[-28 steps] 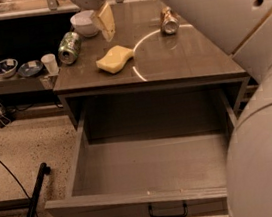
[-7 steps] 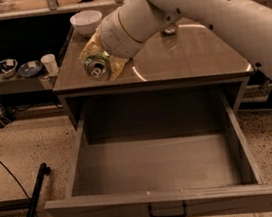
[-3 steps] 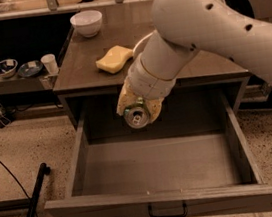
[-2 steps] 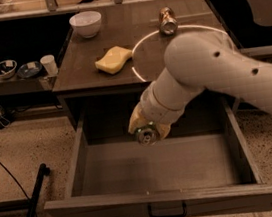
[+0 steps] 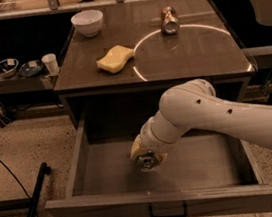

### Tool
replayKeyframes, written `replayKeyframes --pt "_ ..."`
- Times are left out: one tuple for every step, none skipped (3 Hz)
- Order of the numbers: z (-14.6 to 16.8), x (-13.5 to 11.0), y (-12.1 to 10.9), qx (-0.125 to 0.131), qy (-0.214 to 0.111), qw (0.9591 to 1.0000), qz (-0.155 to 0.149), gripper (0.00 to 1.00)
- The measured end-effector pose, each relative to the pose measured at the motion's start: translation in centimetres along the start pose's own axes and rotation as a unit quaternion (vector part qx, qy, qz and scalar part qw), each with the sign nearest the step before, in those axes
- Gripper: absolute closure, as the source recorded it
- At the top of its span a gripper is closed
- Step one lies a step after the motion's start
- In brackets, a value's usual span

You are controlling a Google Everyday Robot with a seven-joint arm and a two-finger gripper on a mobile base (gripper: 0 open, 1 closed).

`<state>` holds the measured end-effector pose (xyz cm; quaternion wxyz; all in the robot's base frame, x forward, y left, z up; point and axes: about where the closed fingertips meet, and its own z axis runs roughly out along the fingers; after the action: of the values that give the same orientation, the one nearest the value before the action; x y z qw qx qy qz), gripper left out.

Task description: Place green can into top drawer

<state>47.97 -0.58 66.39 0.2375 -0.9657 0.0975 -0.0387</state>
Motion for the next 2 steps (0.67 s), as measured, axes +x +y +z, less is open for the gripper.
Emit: replayKeyframes --pt "2.31 0.09 -0.57 0.015 -0.024 0.9995 0.011 0.84" --pt "2.48 0.05 -0.53 0.016 -0.026 0.9995 0.012 0.61"
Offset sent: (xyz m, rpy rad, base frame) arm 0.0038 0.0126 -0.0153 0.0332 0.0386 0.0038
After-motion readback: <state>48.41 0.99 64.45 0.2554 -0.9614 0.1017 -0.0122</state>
